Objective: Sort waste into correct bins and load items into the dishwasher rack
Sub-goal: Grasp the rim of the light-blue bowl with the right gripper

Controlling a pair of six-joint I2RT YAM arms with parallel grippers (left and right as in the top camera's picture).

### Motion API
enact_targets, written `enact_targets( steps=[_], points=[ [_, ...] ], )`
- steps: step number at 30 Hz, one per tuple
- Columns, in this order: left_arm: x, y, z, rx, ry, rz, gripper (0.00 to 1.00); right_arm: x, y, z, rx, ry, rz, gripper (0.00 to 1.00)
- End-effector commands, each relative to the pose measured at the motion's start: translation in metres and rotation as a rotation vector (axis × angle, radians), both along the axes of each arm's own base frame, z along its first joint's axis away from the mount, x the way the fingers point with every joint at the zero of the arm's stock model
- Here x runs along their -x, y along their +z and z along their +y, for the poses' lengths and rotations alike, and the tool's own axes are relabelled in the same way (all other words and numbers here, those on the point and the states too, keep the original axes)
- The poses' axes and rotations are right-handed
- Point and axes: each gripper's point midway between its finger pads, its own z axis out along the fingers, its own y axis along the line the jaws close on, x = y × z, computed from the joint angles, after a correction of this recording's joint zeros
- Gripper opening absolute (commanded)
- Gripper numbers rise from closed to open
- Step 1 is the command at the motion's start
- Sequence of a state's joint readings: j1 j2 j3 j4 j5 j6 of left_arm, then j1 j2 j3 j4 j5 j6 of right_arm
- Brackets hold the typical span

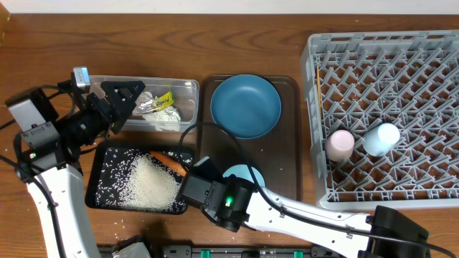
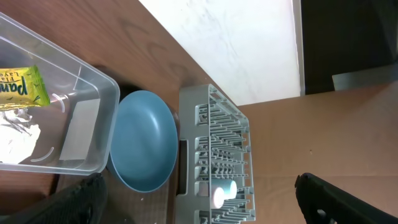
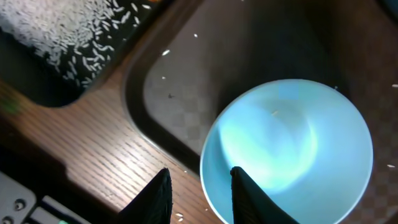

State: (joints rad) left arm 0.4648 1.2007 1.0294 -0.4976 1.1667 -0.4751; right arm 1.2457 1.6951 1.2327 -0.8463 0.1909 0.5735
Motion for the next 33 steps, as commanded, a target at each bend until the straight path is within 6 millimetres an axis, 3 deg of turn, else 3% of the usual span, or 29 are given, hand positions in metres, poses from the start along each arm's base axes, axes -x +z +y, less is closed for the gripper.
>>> enact_targets(
  steps=[1, 25, 33],
  points=[
    [0.000, 0.004, 0.002, -0.001, 0.009, -0.005, 0.98, -0.005, -0.012, -0.007, 0.030, -0.031, -0.012, 0.31],
    [0.000, 0.004, 0.002, -0.001, 0.009, -0.005, 0.99, -0.002, -0.031, -0.017, 0.043, -0.070, 0.002, 0.34],
    [0.000, 0.004, 0.002, -0.001, 0.009, -0.005, 0.98, 0.002, -0.046, -0.022, 0.036, -0.078, 0.018, 0.36]
  ],
)
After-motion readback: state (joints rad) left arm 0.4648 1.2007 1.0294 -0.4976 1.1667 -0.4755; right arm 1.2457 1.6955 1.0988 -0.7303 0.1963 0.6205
